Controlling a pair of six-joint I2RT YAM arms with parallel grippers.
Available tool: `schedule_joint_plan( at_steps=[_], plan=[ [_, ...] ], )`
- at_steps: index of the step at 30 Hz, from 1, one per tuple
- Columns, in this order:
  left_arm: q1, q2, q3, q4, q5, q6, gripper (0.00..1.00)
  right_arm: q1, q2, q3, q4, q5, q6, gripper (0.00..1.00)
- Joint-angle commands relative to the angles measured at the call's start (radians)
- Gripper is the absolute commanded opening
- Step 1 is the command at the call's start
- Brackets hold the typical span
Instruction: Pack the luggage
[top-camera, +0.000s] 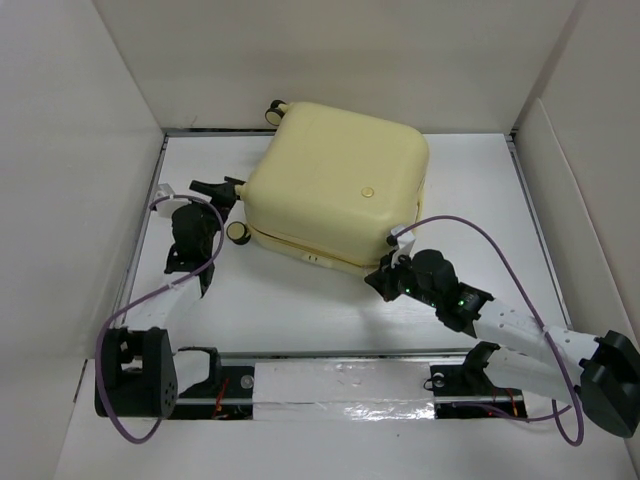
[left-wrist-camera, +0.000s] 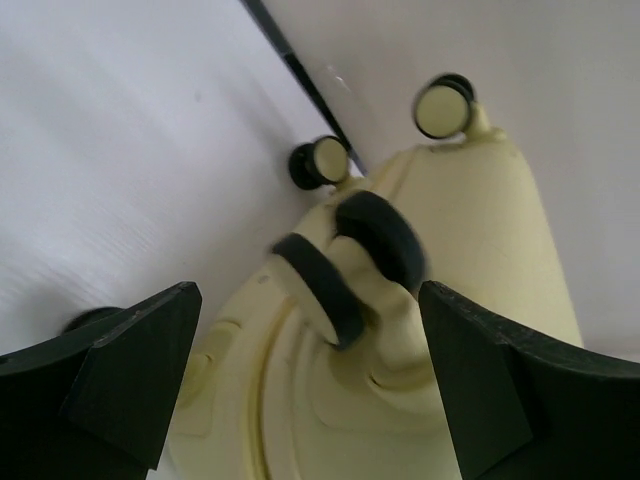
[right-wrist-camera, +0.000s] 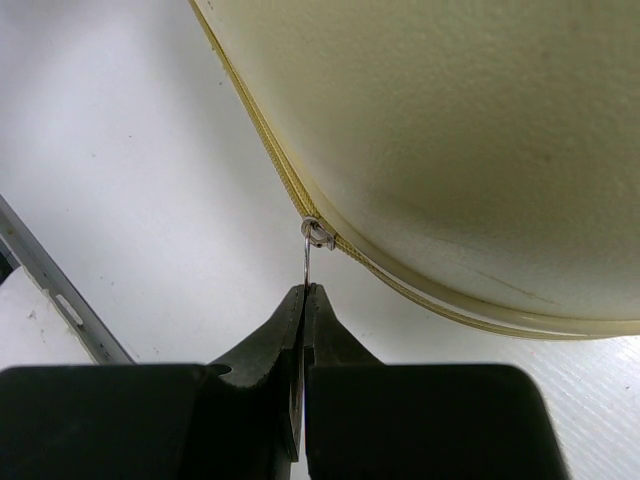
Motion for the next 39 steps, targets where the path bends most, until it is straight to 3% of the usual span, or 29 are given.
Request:
schedule_joint_plan(
  at_steps=[1,12,17,23,26,28,29,30,33,39],
  plan=[
    [-0.05,-0.099,-0.009,0.132,0.06,0.028,0.91,0.009,-0.017,0.008,0.092,-0.066,-0.006,0.0],
    [-0.05,0.114,0.179,0.009,0.122,0.041,0.98,0.009,-0.021,0.003,0.089,-0.062,-0.001,0.0],
    [-0.05,0.171,0.238,0.01,0.123,0.025,0.95,0.009,-0.046,-0.005,0.078,-0.054,-0.003,0.0],
    [-0.05,0.229,0.299,0.022,0.106,0.037,0.83,0.009,-0.053,-0.011,0.069,-0.049,-0.003,0.0],
    [-0.028,0.289,0.313,0.07,0.141,0.044,0.69,0.009,-0.058,-0.012,0.069,-0.037,-0.003,0.0],
    [-0.015,0.325,0.316,0.097,0.184,0.039,0.53,0.009,-0.067,-0.012,0.068,-0.031,-0.004,0.0],
    [-0.015,0.332,0.299,0.113,0.191,0.039,0.44,0.009,-0.07,-0.012,0.069,-0.029,-0.004,0.0],
    [-0.015,0.332,0.29,0.121,0.182,0.044,0.24,0.009,-0.072,-0.012,0.068,-0.029,-0.004,0.0],
    [-0.015,0.301,0.233,0.153,0.163,0.05,0.0,0.009,-0.072,-0.009,0.066,-0.025,-0.006,0.0],
    [-0.073,0.168,0.037,0.24,0.119,0.077,0.0,-0.049,-0.056,0.038,0.06,-0.045,-0.044,0.0]
  ],
)
